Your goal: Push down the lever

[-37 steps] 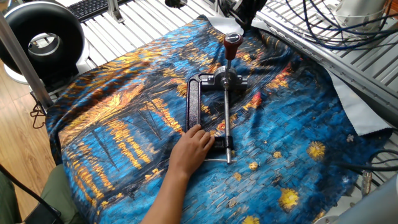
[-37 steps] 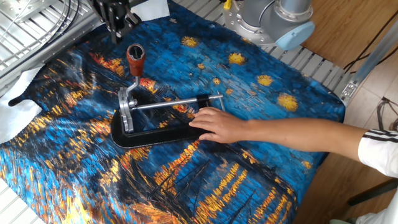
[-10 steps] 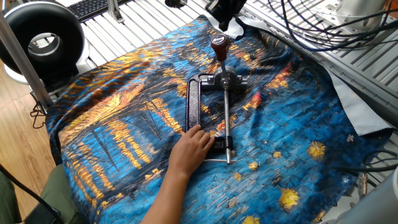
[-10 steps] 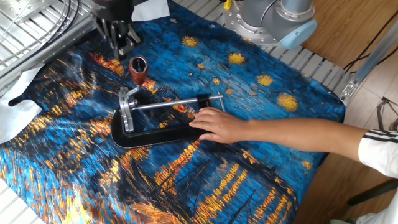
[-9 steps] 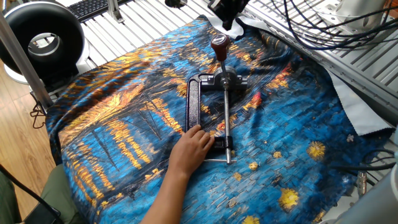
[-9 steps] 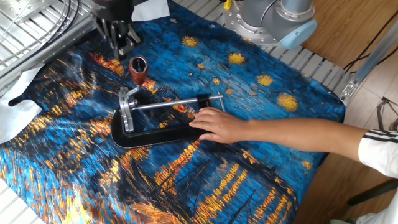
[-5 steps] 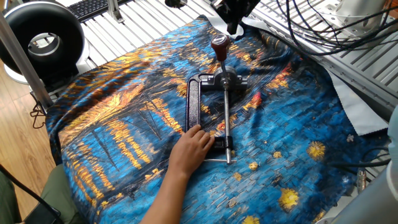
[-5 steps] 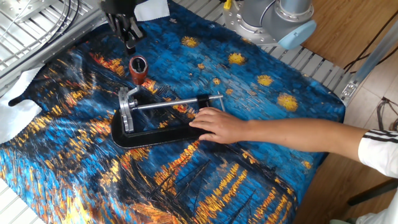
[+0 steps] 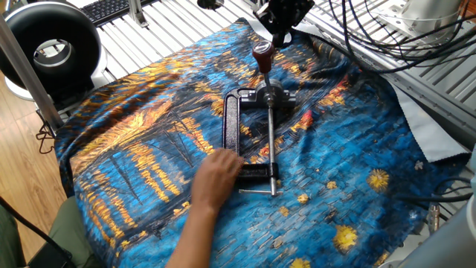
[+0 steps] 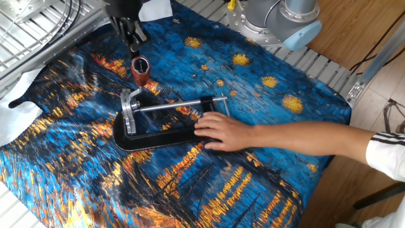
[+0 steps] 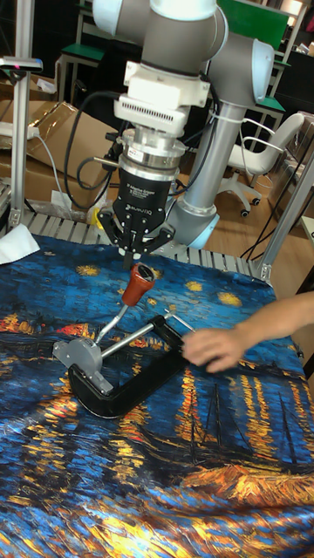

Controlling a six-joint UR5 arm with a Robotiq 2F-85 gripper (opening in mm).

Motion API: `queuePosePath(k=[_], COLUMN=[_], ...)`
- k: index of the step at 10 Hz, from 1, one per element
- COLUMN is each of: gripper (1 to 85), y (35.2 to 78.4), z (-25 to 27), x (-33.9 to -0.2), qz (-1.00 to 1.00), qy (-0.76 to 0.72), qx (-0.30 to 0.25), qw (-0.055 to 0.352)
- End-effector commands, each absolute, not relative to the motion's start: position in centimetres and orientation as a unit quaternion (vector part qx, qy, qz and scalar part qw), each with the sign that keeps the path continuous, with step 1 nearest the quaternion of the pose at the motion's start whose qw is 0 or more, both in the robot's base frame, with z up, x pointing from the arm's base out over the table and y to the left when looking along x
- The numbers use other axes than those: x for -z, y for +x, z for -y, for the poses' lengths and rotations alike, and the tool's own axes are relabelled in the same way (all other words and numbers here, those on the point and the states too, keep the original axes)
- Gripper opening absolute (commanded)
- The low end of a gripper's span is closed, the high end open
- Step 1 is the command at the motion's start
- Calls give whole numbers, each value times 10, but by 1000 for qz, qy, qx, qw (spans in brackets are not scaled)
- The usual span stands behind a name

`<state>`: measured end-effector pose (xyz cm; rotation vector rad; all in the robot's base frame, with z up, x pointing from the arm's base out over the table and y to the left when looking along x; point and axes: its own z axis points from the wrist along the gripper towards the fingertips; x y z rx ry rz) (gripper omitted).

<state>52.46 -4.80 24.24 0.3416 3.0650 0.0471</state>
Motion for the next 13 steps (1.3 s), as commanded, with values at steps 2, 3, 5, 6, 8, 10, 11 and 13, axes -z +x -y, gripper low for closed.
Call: queuePosePath(k=[2,3,5,6,8,10,11,13], gripper=[10,10,10,10,10,10,10,10], y=[536,539,549,554,564,572,576,581], z=[33,31,28,27,20,15,12,9], x=[-237,-236,-231,-229,-227,-225,-225,-223], qz=[-992,-992,-992,-992,-992,-992,-991,-991], qy=[115,115,113,112,109,106,106,105], qx=[-29,-30,-34,-34,-35,-35,-35,-40], qw=[37,38,49,52,59,66,70,77])
